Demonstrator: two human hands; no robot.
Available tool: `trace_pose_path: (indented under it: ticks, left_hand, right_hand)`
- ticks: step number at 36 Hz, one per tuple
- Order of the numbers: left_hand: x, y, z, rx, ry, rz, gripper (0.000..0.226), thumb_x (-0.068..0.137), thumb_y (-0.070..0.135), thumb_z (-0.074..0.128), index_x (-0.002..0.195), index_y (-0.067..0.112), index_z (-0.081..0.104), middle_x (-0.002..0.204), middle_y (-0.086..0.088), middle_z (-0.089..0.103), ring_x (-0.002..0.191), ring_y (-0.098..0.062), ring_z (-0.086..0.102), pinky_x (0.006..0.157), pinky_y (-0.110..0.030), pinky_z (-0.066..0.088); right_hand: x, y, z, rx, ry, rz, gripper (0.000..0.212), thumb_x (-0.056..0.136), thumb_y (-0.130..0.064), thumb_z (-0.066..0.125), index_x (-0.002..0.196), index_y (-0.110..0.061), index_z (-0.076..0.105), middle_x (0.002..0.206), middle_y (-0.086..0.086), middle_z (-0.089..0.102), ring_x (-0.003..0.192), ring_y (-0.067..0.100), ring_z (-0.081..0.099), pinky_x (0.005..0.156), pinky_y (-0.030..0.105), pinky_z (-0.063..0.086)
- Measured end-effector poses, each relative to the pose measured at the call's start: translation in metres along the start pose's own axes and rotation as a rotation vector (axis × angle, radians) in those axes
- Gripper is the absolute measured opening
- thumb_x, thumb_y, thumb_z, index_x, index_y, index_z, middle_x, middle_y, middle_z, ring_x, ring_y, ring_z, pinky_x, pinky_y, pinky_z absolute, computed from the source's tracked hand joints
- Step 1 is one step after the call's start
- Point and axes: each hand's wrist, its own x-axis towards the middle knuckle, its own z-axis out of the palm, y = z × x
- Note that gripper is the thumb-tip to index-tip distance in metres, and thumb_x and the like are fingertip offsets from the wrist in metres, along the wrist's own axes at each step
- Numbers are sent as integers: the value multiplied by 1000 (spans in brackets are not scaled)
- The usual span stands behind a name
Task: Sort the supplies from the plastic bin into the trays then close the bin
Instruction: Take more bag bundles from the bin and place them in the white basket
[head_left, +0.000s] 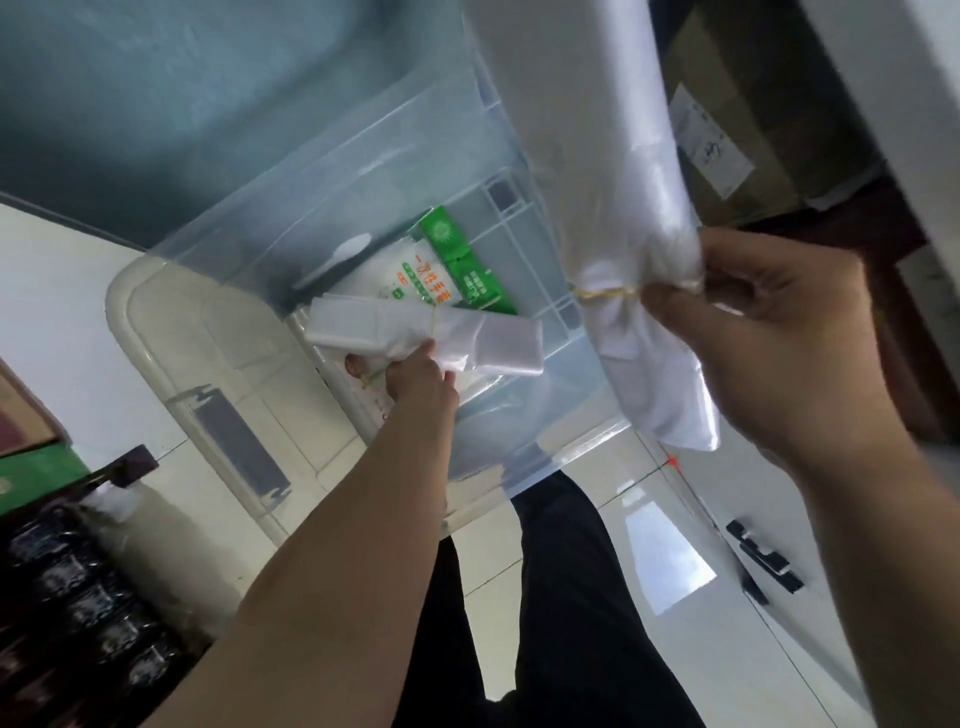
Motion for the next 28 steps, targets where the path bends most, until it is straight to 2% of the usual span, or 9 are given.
trace_pose_path:
  ticks: [2, 4, 7, 11, 13, 16, 18, 21, 28]
  left_hand:
    - [-25, 7, -4, -40, 27, 27, 47, 90, 10, 65, 135, 9, 51, 134, -14, 58, 122, -30, 59, 90, -38, 54]
    - [-49, 14, -9, -157, 42, 45, 55, 84, 4, 73, 133, 17, 50, 124, -9, 59, 109, -27, 60, 85, -39, 56]
    - [-93, 23, -23, -100, -24, 174, 56, 85, 2, 72, 133, 21, 51, 129, -9, 59, 109, -27, 60, 89, -41, 57]
    - [-160, 40, -58, -65, -116, 341, 44, 86, 1, 70, 125, 19, 59, 126, -5, 66, 106, -20, 64, 80, -33, 54]
    - [-188, 50, -81, -32, -155, 419, 40, 86, 5, 71, 121, 21, 61, 118, 0, 71, 105, -16, 67, 74, -30, 56]
    - [-233, 61, -114, 47, -214, 540, 33, 86, 6, 72, 110, 28, 63, 97, 10, 77, 92, -7, 72, 71, -27, 58]
    - [-259, 64, -136, 77, -203, 593, 35, 85, 7, 73, 114, 25, 63, 98, 7, 77, 93, -11, 73, 76, -30, 58]
    - [-289, 61, -164, 82, -185, 663, 33, 86, 5, 71, 113, 22, 65, 106, -3, 75, 97, -19, 71, 84, -37, 56]
    - [-320, 52, -194, 46, -264, 735, 35, 86, -3, 69, 113, 19, 66, 102, 0, 76, 95, -17, 72, 76, -31, 58]
  right_hand:
    - [-5, -8, -12, -2, -25, 11, 22, 77, -14, 70, 92, -31, 74, 83, -9, 75, 73, 7, 66, 72, 29, 53]
    - [-13, -20, -26, -14, -63, 11, 28, 79, -9, 70, 91, -34, 76, 84, -16, 74, 73, 4, 66, 71, 21, 50]
    - [-27, -43, -47, -38, -105, 18, 31, 82, -7, 70, 93, -35, 76, 84, -18, 74, 80, 6, 68, 69, 11, 49]
    - [-43, -59, -65, 52, -128, 60, 27, 82, -2, 70, 100, -20, 76, 89, -1, 77, 86, 17, 72, 79, 38, 58]
    - [-50, -60, -67, 114, -137, 64, 27, 80, -1, 72, 101, -19, 72, 88, 6, 76, 83, 23, 72, 76, 42, 57]
    - [-58, -61, -63, 118, -181, 94, 33, 78, -8, 78, 105, -20, 64, 89, 14, 73, 80, 33, 68, 71, 44, 56]
    - [-63, -67, -61, 134, -227, 111, 35, 77, -9, 80, 103, -26, 64, 84, 11, 74, 74, 31, 69, 63, 40, 55]
    - [-71, -84, -66, 96, -249, 25, 34, 76, -13, 81, 96, -35, 63, 79, 7, 73, 69, 26, 67, 64, 34, 53]
    - [-102, -115, -85, 80, -233, -103, 35, 77, -17, 79, 97, -41, 65, 83, -8, 74, 69, 19, 71, 72, 44, 58]
